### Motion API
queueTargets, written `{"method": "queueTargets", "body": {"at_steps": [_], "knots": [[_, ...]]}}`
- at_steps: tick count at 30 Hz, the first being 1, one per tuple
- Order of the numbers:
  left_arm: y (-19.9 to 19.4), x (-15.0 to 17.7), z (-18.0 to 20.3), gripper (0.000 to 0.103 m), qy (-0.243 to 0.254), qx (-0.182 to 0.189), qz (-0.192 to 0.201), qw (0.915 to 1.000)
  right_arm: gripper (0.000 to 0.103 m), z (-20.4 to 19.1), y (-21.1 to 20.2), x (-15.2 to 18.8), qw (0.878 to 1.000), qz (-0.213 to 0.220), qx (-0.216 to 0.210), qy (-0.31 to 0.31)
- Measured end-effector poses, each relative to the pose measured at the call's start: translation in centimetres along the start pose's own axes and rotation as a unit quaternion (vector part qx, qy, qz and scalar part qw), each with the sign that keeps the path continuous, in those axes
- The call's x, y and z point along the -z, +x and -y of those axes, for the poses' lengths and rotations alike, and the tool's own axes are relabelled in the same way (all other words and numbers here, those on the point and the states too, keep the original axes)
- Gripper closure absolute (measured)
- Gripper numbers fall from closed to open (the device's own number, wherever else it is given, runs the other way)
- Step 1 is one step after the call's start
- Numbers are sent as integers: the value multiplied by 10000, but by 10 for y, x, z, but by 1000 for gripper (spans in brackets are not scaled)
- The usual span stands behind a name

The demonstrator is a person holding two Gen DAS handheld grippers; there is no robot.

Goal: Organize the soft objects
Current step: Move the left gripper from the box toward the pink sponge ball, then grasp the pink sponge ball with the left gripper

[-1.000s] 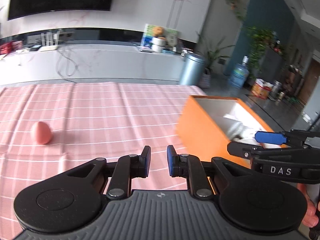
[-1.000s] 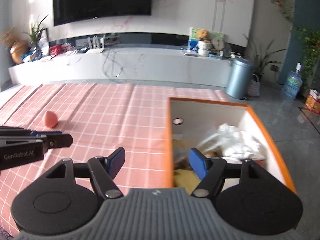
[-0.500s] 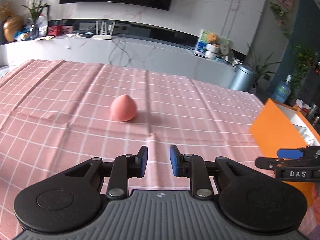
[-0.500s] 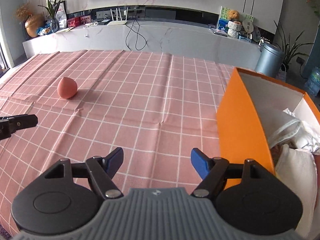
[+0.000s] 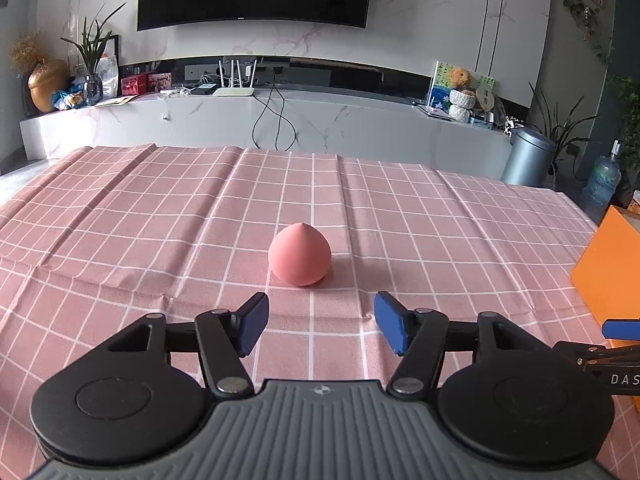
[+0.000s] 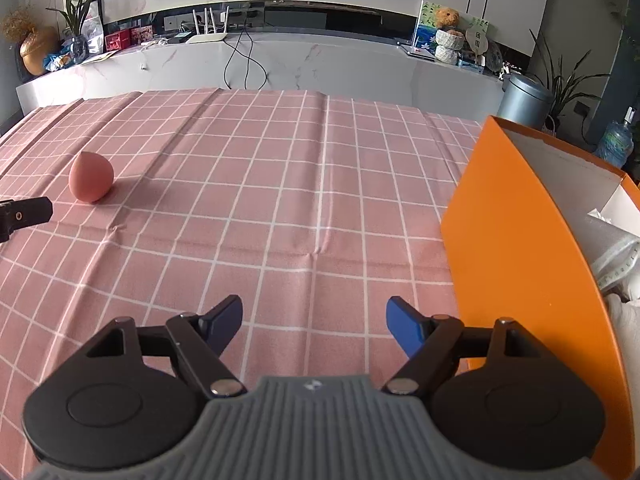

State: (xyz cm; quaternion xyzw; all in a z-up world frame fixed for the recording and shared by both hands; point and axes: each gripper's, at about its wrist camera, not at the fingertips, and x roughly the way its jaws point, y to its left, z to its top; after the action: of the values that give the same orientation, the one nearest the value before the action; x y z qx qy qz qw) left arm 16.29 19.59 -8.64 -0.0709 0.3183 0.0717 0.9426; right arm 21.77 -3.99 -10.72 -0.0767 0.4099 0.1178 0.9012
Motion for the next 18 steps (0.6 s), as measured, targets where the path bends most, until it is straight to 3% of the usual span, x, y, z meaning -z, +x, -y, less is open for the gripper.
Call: {"method": "queueTargets", "body": {"at_steps": [3,9,18], "knots": [[12,-6,3,22,136,-199,-8,9997,17,0,9,-6,9999,57,-33,104],[39,-21,4,21,251,-501,-34,9984,17,3,28,-16,9994,40,-56,335],[72,-32,6,23,418,-525,23,9977,17,0,48,-30,9990,-8,-82,448]]}}
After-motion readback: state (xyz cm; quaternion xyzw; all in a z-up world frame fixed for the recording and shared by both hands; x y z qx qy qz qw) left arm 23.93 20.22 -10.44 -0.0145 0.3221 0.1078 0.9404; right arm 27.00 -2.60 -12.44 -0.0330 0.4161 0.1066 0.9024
